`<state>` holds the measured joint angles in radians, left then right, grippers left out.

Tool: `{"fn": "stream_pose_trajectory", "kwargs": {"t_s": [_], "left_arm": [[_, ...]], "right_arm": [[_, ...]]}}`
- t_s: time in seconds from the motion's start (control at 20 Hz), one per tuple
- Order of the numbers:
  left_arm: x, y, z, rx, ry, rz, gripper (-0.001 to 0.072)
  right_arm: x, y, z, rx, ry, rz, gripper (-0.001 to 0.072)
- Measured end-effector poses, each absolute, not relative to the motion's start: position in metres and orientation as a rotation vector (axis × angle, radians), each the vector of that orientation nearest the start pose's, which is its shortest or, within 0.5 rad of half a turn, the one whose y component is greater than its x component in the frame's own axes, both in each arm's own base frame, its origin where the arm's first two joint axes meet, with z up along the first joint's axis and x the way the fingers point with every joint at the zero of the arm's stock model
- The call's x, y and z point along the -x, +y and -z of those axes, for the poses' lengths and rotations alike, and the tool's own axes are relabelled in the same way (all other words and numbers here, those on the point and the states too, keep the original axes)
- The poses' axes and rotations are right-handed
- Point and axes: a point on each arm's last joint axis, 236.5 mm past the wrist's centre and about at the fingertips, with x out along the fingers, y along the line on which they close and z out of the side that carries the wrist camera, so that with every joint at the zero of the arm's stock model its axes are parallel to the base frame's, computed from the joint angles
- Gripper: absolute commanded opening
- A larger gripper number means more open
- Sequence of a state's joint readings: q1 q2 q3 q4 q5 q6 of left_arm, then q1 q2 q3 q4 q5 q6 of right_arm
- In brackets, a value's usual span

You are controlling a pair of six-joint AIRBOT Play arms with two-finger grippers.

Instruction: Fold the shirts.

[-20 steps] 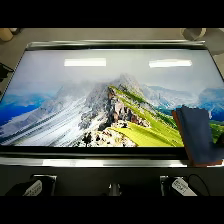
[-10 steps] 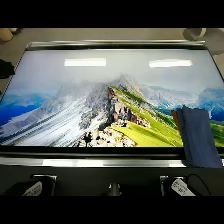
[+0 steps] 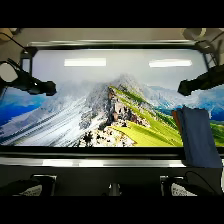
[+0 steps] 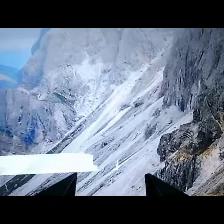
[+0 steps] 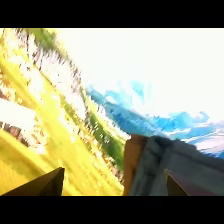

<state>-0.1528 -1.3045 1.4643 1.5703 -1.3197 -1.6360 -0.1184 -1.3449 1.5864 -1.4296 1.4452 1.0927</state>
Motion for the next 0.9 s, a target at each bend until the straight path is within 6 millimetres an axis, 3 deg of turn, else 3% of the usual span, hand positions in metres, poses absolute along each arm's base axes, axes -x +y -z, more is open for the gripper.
{"fn": "stream_pose_trajectory", "kwargs": {"t_s": [0.1,0.25,0.9], "left_arm": [[-0.404,-0.068,-0.086,-0.037,1.206,0.102,0.0537],[-0.399,-0.071,-0.078,-0.042,1.241,0.105,0.0538],[-0.396,-0.072,-0.073,-0.044,1.262,0.106,0.0537]], "right_arm": [[-0.399,-0.001,-0.098,0.247,1.256,-0.345,0.0667],[-0.387,0.004,-0.085,0.259,1.343,-0.374,0.0667],[-0.379,0.006,-0.078,0.274,1.398,-0.387,0.0667]]}}
